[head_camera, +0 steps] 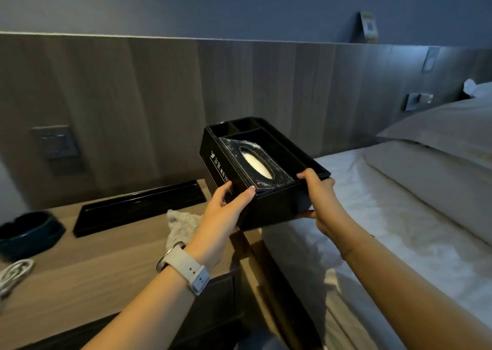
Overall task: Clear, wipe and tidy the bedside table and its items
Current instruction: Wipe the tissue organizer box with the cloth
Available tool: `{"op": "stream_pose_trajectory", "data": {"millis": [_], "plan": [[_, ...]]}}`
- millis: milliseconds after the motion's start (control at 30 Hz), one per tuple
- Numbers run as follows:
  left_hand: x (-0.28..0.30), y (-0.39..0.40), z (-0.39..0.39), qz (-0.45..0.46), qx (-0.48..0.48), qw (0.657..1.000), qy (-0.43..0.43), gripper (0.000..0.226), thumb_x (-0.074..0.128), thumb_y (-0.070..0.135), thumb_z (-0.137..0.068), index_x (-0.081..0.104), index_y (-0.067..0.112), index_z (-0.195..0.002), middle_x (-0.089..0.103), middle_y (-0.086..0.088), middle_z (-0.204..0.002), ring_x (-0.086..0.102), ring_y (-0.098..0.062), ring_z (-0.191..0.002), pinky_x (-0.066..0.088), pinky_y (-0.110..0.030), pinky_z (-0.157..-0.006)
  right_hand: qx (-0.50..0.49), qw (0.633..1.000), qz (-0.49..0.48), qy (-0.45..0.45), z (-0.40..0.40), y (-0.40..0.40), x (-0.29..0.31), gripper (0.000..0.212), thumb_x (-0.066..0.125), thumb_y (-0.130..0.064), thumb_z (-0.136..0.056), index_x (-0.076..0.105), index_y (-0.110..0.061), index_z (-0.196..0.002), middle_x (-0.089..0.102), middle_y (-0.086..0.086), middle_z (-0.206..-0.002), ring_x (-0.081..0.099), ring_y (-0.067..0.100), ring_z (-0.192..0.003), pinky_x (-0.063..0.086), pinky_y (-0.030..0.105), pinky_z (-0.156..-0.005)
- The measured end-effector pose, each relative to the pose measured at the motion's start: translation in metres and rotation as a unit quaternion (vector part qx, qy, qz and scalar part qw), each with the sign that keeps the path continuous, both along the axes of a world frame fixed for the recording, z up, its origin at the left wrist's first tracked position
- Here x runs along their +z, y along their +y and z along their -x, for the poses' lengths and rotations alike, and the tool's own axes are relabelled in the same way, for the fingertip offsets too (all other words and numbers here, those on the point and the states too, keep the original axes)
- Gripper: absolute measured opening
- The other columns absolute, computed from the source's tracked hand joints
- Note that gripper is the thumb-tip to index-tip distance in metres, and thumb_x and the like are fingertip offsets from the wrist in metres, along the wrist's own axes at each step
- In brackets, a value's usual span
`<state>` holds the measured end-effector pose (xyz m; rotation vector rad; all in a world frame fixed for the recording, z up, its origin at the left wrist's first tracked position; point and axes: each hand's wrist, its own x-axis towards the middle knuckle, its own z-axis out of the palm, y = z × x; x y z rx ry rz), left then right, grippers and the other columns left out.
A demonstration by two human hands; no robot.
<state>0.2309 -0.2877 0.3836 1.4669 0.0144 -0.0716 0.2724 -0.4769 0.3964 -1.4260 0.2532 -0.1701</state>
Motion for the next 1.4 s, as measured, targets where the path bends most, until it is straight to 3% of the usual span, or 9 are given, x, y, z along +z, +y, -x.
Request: {"op": "stream_pose_trajectory", "data": {"millis": [267, 500, 667, 767, 967, 1067, 1167, 1300, 1400], "plan": [[-0.013, 0.113, 0.088, 0.021, 0.14, 0.99, 0.018, 0.062, 0.062, 0.024, -0.09, 0.033, 0.035, -0.144, 0.044, 0.005, -0.135, 0.05, -0.022, -0.118, 0.047, -0.045, -0.098, 0.111, 0.992, 0.06, 0.021, 0.04, 0.124, -0.011, 0.048, 0.059, -0.034, -0.085, 0.028, -0.02, -0.119, 0.048, 0.007, -0.109, 0.055, 0.024, -0.096, 0.059, 0.049, -0.072], [-0.034, 0.185, 0.157, 0.146, 0.229, 0.961, 0.056, 0.062, 0.052, 0.023, -0.097, 0.021, 0.044, -0.146, 0.042, 0.001, -0.125, 0.058, -0.032, -0.1, 0.054, -0.043, -0.062, 0.208, 0.969, 0.133, 0.01, 0.069, 0.201, -0.026, 0.064, 0.055, -0.046, -0.077, 0.03, -0.016, -0.127, 0.047, 0.006, -0.104, 0.057, 0.032, -0.094, 0.057, 0.045, -0.063], [-0.065, 0.203, 0.198, 0.206, 0.294, 0.933, 0.032, 0.071, 0.047, 0.002, -0.096, 0.018, 0.04, -0.148, 0.048, -0.001, -0.105, 0.057, -0.035, -0.1, 0.052, -0.044, -0.065, 0.273, 0.956, 0.106, 0.02, 0.083, 0.246, -0.033, 0.031, 0.052, -0.028, -0.083, 0.041, -0.015, -0.109, 0.042, 0.007, -0.108, 0.048, 0.027, -0.1, 0.055, 0.051, -0.078], [-0.082, 0.2, 0.22, 0.214, 0.336, 0.917, 0.024, 0.08, 0.048, 0.002, -0.095, 0.006, 0.045, -0.148, 0.043, -0.013, -0.132, 0.055, -0.045, -0.11, 0.053, -0.047, -0.073, 0.321, 0.941, 0.104, 0.016, 0.089, 0.266, -0.04, 0.005, 0.045, -0.017, -0.087, 0.042, -0.019, -0.088, 0.042, 0.005, -0.1, 0.047, 0.022, -0.096, 0.051, 0.042, -0.067], [-0.088, 0.195, 0.235, 0.236, 0.331, 0.912, 0.051, 0.095, 0.06, 0.029, -0.09, -0.014, 0.041, -0.148, 0.026, -0.015, -0.155, 0.063, -0.023, -0.09, 0.046, -0.047, -0.101, 0.379, 0.914, 0.144, -0.004, 0.079, 0.271, -0.039, 0.005, 0.042, -0.014, -0.086, 0.04, -0.018, -0.085, 0.048, -0.004, -0.073, 0.049, 0.009, -0.064, 0.038, 0.017, -0.04], [-0.089, 0.192, 0.234, 0.238, 0.305, 0.92, 0.057, 0.104, 0.062, 0.041, -0.078, -0.015, 0.039, -0.149, 0.024, -0.011, -0.156, 0.066, -0.025, -0.097, 0.046, -0.042, -0.1, 0.396, 0.907, 0.143, -0.008, 0.063, 0.26, -0.036, 0.021, 0.051, -0.028, -0.079, 0.048, -0.022, -0.099, 0.051, 0.008, -0.088, 0.053, 0.023, -0.081, 0.04, 0.029, -0.062], [-0.086, 0.19, 0.229, 0.242, 0.289, 0.926, 0.04, 0.103, 0.06, 0.046, -0.074, -0.008, 0.034, -0.15, 0.045, -0.01, -0.14, 0.071, -0.027, -0.094, 0.047, -0.046, -0.101, 0.37, 0.914, 0.165, -0.036, 0.045, 0.249, -0.043, 0.043, 0.048, -0.029, -0.077, 0.054, -0.007, -0.114, 0.052, 0.01, -0.104, 0.05, 0.028, -0.092, 0.037, 0.036, -0.078], [-0.092, 0.183, 0.22, 0.265, 0.275, 0.923, 0.05, 0.084, 0.051, 0.05, -0.087, 0.0, 0.024, -0.149, 0.074, 0.004, -0.069, 0.072, -0.028, -0.092, 0.042, -0.049, -0.105, 0.394, 0.906, 0.148, -0.046, 0.039, 0.238, -0.035, 0.037, 0.034, -0.009, -0.087, 0.058, -0.017, -0.114, 0.061, 0.002, -0.094, 0.061, 0.007, -0.071, 0.047, 0.016, -0.061], [-0.106, 0.166, 0.217, 0.285, 0.274, 0.916, 0.07, 0.077, 0.042, 0.054, -0.088, 0.006, 0.024, -0.149, 0.075, 0.005, -0.073, 0.071, -0.026, -0.094, 0.038, -0.049, -0.109, 0.448, 0.881, 0.145, -0.039, 0.032, 0.238, -0.035, 0.041, 0.034, -0.008, -0.087, 0.058, -0.023, -0.116, 0.065, 0.002, -0.092, 0.067, 0.008, -0.071, 0.052, 0.017, -0.061]]}}
